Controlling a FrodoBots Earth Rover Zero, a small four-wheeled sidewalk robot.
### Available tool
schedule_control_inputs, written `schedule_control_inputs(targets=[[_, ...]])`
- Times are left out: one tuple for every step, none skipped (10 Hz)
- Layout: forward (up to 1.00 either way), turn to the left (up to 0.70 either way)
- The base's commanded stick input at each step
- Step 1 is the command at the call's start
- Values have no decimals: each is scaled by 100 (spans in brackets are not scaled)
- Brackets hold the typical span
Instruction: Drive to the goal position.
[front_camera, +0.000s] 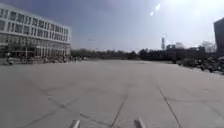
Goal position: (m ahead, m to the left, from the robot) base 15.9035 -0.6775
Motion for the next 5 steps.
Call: schedule_control_inputs(targets=[[100,-27],[100,-27],[100,-27],[100,-27],[100,-27]])
